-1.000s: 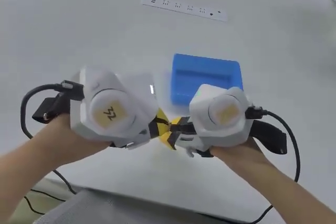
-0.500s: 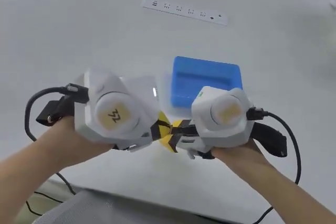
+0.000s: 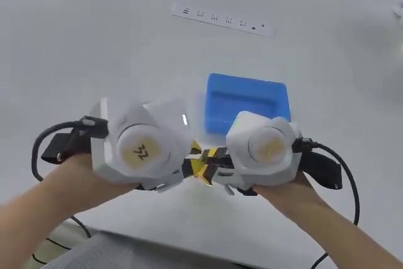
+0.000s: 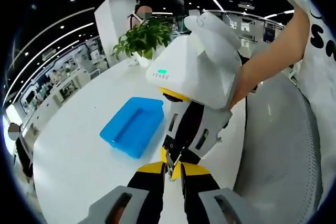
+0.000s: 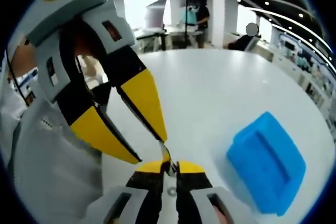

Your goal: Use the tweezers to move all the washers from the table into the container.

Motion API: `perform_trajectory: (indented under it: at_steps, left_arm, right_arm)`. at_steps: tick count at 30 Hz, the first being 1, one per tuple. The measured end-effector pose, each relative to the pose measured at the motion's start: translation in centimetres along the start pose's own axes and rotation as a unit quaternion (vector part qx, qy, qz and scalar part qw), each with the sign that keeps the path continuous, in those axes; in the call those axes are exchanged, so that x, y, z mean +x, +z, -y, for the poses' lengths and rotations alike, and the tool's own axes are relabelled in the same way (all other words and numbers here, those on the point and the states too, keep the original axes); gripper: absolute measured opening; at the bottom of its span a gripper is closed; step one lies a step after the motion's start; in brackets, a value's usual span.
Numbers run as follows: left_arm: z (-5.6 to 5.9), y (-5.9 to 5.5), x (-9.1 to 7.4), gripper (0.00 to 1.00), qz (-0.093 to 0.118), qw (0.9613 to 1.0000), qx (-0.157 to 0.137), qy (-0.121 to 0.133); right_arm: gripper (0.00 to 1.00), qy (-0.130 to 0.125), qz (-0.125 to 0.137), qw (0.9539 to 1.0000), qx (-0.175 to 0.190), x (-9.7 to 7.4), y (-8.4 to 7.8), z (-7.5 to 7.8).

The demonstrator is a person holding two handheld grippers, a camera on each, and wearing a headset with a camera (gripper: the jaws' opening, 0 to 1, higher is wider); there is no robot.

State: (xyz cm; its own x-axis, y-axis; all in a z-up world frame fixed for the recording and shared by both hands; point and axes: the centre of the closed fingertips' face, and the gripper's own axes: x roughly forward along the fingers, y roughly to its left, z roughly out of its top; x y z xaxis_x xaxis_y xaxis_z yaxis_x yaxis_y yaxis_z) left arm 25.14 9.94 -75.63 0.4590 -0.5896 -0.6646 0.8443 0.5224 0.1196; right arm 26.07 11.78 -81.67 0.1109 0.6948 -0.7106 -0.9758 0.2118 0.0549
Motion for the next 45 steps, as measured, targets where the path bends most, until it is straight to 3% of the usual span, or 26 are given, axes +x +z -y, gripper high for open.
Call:
perform_trajectory:
  at_steps: [2, 4, 7, 12, 13, 17, 20, 23, 27, 30, 32, 35, 37, 38, 40, 45]
  left_arm:
    - [0.1, 0.1, -0.6, 0.16, 0.014, 0.9994, -0.031, 0.011]
    - [-0.2, 0.1, -1.5, 0.21, 0.025, 0.9974, -0.055, 0.040]
    - [-0.4, -0.1, -3.0, 0.27, 0.043, 0.9912, -0.096, 0.080]
    - [-0.7, -1.1, -5.9, 0.49, 0.067, 0.9718, -0.141, 0.177]
    - [-0.7, -1.4, -6.5, 0.53, 0.071, 0.9653, -0.154, 0.198]
    - [-0.9, -2.7, -7.2, 0.68, 0.075, 0.9502, -0.180, 0.243]
    - [-1.2, -3.1, -6.9, 0.80, 0.071, 0.9473, -0.182, 0.254]
    - [-1.6, -3.6, -6.5, 0.84, 0.066, 0.9451, -0.176, 0.267]
    - [-1.8, -4.0, -5.9, 0.86, 0.064, 0.9447, -0.178, 0.268]
    - [-1.5, -4.1, -5.1, 0.88, 0.063, 0.9480, -0.175, 0.258]
    - [-1.5, -4.2, -5.0, 0.87, 0.057, 0.9485, -0.162, 0.267]
    - [-1.5, -4.5, -4.9, 0.87, 0.054, 0.9486, -0.166, 0.264]
    - [-1.5, -4.9, -4.8, 0.87, 0.042, 0.9494, -0.164, 0.265]
    - [-1.6, -5.1, -5.0, 0.86, 0.032, 0.9490, -0.151, 0.275]
    - [-1.9, -4.8, -5.4, 0.84, 0.037, 0.9465, -0.129, 0.294]
    - [-1.5, -5.2, -4.6, 0.85, 0.022, 0.9516, -0.128, 0.279]
  right_arm:
    - [0.04, -0.002, 0.001, 1.0000, 0.000, -0.1, -0.1, 0.1]
    - [0.04, -0.003, 0.003, 1.0000, -0.002, -0.2, -0.2, 0.0]
    - [0.04, -0.003, 0.006, 1.0000, 0.006, -0.1, -0.2, 0.1]
    - [0.04, -0.006, 0.020, 0.9994, 0.029, -0.3, -0.3, 0.9]
    - [0.04, -0.005, 0.023, 0.9991, 0.036, -0.4, -0.2, 1.0]
    - [0.04, -0.004, 0.035, 0.9979, 0.055, -1.1, 0.2, 1.4]
    - [0.04, -0.003, 0.039, 0.9973, 0.063, -1.8, 0.5, 1.3]
    - [0.04, -0.004, 0.040, 0.9972, 0.063, -2.5, 0.7, 1.2]
    - [0.04, -0.010, 0.042, 0.9969, 0.066, -3.7, 0.9, 1.0]
    - [0.04, -0.018, 0.046, 0.9968, 0.062, -4.7, 1.4, 1.0]
    - [0.04, -0.031, 0.051, 0.9964, 0.060, -5.4, 1.8, 1.5]
    - [0.04, -0.051, 0.059, 0.9954, 0.055, -6.3, 2.5, 2.6]
    - [0.04, -0.059, 0.061, 0.9951, 0.051, -6.6, 2.9, 3.2]
    - [0.04, -0.062, 0.061, 0.9950, 0.049, -6.8, 3.2, 3.6]
    - [0.04, -0.069, 0.065, 0.9945, 0.046, -7.0, 3.8, 4.5]
    - [0.04, -0.089, 0.072, 0.9927, 0.036, -7.3, 5.2, 6.5]
